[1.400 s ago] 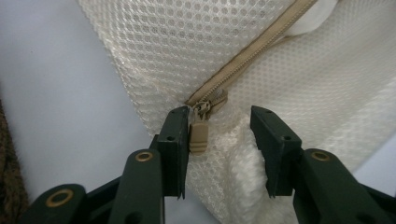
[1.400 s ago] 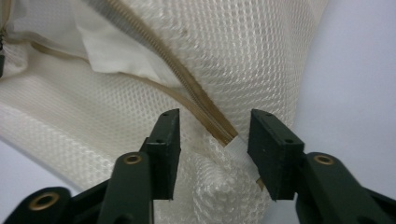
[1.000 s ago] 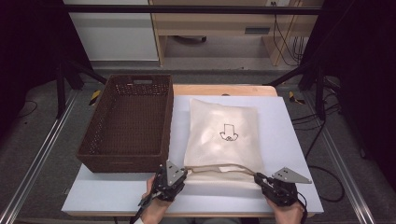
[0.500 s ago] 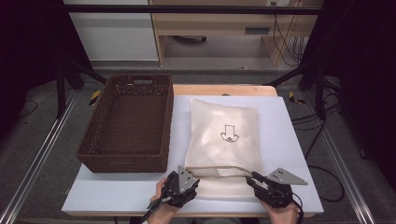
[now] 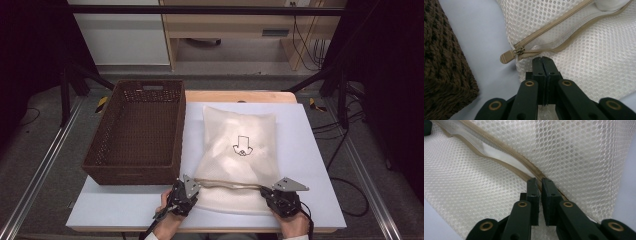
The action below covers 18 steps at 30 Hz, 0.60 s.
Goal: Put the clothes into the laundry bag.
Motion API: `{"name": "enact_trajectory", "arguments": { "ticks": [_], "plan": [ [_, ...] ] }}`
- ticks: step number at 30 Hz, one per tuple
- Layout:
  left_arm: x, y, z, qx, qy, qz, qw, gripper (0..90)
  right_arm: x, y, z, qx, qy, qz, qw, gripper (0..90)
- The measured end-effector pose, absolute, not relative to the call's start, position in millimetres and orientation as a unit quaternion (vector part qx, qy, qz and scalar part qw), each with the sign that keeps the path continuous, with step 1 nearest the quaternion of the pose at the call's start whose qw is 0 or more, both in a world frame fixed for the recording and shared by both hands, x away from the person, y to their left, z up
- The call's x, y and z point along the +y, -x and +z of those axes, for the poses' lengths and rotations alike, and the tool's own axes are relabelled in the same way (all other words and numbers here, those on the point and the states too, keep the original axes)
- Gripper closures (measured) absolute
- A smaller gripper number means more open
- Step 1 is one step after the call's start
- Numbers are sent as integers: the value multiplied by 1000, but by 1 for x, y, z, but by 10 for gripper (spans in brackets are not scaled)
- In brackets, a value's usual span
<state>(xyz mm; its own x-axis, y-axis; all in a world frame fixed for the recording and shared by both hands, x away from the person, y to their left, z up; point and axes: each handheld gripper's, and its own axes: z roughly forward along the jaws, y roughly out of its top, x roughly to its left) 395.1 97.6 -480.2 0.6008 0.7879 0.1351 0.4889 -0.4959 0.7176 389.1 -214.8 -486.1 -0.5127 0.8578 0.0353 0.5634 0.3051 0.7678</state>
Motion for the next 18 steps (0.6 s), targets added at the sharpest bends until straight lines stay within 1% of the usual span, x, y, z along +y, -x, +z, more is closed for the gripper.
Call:
{"name": "enact_trajectory", "arguments": {
  "ticks": [2,4,6,7,10,12,14,15,16,18],
  "plan": [
    [99,-393,-479,383,-833,217,334,895,-217,-388,-484,785,-451,380,191,900],
    [100,-387,-476,381,-833,199,348,895,-224,-386,-481,784,-446,387,192,900],
    [100,-384,-475,377,-835,192,353,895,-235,-384,-477,780,-443,404,181,900],
    [100,-378,-474,373,-835,177,364,894,-241,-382,-475,779,-438,412,177,900],
    [98,-375,-473,366,-837,170,370,891,-251,-381,-476,784,-430,414,172,894],
    [99,-373,-469,361,-830,184,383,870,-251,-382,-480,784,-437,409,165,857],
    [105,-374,-463,371,-816,206,393,767,-249,-382,-480,787,-434,406,163,788],
    [109,-376,-460,375,-810,212,399,717,-249,-381,-478,785,-430,412,168,745],
    [112,-379,-457,380,-805,210,404,681,-250,-379,-474,778,-433,420,174,721],
    [117,-384,-454,390,-796,215,410,564,-255,-377,-467,759,-438,440,195,646]
  ]
}}
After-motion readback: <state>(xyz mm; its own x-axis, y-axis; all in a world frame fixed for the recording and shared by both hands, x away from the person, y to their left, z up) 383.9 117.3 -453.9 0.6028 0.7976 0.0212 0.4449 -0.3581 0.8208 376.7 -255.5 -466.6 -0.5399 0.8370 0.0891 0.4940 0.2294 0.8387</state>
